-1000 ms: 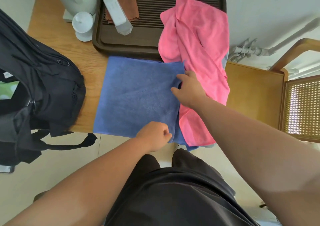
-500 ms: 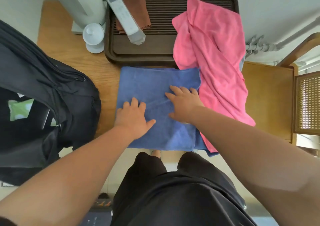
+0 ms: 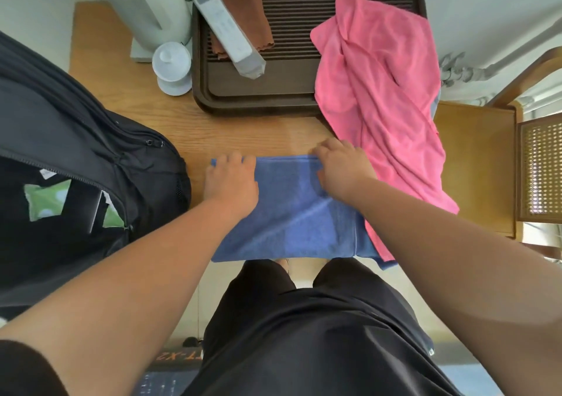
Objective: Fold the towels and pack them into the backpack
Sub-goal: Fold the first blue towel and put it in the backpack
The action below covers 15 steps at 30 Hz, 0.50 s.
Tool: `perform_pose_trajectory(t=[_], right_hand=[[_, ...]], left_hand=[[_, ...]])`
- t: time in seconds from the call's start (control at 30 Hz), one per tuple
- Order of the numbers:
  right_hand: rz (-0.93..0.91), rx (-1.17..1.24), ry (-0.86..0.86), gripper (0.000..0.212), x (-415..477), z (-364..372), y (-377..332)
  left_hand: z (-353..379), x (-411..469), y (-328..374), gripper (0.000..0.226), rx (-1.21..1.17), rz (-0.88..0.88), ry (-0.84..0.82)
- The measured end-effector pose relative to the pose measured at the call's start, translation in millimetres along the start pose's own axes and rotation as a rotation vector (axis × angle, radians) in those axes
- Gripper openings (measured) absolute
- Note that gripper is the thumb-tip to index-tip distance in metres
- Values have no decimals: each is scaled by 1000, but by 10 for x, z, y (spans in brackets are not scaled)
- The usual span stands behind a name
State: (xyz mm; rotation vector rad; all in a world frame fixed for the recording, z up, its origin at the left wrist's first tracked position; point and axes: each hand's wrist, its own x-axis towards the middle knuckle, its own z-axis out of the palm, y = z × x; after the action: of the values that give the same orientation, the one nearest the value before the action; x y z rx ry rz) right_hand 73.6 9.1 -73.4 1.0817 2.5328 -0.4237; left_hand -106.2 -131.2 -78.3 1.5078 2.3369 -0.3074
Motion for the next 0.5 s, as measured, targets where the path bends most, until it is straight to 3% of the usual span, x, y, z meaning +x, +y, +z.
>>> perform_pose_trajectory(t=[0.17,0.37,0.5], right_hand=[[17,-142,-51,48,123,40,14],[-62,-246,-87,31,101,-9,-9],[-43,-113,-64,17,-35,-124,21]], left_hand=[[99,150,-97,49,-7,-65,-19],[9,210,-92,26,85,-61,-65],[-100,141,-117,25,12,-13,-86]])
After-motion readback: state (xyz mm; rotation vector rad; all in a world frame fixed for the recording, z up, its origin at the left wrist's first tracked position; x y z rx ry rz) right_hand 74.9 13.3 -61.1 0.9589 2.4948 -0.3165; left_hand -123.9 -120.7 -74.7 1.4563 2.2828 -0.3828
